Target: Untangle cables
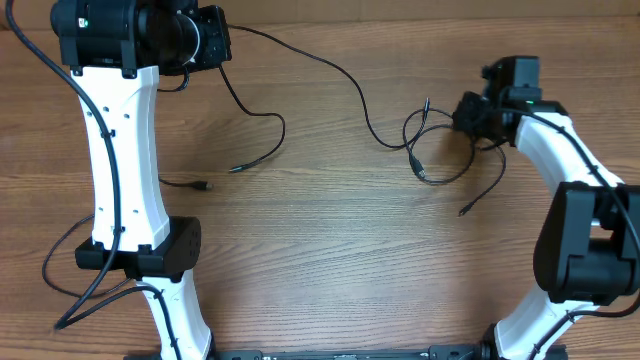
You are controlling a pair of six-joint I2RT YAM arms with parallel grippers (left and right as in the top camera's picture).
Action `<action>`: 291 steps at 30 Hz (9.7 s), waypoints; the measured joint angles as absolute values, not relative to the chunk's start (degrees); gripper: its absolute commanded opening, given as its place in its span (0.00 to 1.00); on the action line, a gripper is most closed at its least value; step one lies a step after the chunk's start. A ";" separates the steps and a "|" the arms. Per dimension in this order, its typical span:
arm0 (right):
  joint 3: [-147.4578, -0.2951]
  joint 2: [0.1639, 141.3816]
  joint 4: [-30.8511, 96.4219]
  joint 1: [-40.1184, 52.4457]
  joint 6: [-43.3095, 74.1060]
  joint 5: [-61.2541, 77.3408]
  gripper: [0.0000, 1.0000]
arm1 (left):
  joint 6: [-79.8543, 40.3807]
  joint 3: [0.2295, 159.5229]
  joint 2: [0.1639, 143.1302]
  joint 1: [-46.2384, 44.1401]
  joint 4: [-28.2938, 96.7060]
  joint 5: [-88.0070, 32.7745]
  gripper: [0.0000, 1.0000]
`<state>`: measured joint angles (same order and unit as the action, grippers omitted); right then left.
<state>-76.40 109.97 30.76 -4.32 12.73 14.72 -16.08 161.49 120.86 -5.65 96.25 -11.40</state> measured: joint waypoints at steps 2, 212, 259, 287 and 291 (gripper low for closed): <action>-76.40 109.97 33.06 -4.10 11.40 17.04 0.36 | -16.05 161.49 120.86 -5.65 96.25 -11.40 0.05; -80.99 113.38 51.83 -3.40 16.91 4.62 0.09 | 1.34 135.44 130.43 -5.41 84.90 -40.21 0.04; -80.99 113.38 52.97 -5.21 17.96 5.58 0.30 | -14.68 111.24 130.54 9.15 88.25 0.25 0.08; -80.88 115.59 37.06 -5.21 16.56 1.41 1.00 | -8.54 127.50 130.76 -15.64 89.14 -11.40 0.36; -81.06 118.56 37.36 -5.17 16.34 4.60 1.00 | -8.54 127.50 130.76 -16.12 89.14 -11.38 0.37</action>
